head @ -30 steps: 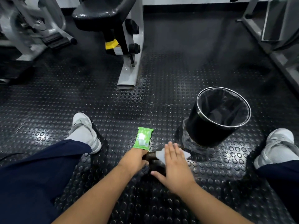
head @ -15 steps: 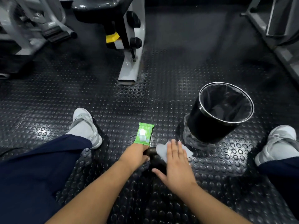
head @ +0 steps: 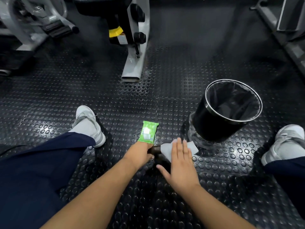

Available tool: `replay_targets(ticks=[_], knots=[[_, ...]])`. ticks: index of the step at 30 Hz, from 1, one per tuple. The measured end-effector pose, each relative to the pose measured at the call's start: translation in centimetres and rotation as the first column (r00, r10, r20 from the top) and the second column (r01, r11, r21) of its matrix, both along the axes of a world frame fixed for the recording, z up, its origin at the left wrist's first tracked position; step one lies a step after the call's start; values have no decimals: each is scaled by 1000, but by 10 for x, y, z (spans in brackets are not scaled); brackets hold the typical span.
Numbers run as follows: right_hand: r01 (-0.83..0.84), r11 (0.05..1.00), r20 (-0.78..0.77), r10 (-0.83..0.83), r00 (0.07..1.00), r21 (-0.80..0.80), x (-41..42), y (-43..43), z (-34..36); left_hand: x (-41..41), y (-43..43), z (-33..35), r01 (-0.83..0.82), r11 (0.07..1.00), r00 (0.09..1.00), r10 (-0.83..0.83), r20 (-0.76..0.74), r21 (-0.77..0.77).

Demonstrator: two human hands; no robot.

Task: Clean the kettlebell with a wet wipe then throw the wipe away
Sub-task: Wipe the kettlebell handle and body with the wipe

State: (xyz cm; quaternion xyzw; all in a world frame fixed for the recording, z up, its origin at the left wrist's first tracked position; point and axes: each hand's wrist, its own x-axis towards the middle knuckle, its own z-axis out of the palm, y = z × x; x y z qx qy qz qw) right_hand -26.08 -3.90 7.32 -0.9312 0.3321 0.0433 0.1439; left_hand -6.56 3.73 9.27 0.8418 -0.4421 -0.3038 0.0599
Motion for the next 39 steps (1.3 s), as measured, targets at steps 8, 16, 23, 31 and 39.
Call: replay_targets(ticks=[8,16,23,31,39], knots=[[-315,949,-80,314,946,-9,28,21,6,-2,1,6,20,999,999,-19,37,-44],[-164,980,56,159,986,115,16,-24,14,-1,2,5,27,998,1000,-27,-3,-49],[-192,979,175,177,969,71,18,-44,20,-2,1,7,17,999,1000,-17,-5,-44],[-163,983,259,136,956,88,-6,-59,19,-2,0,8,14,1000,1000,-14,12,-10],[-115,990,11,114,993,82,2,-38,8,-3,0,9,18,1000,1000,-18,14,1]])
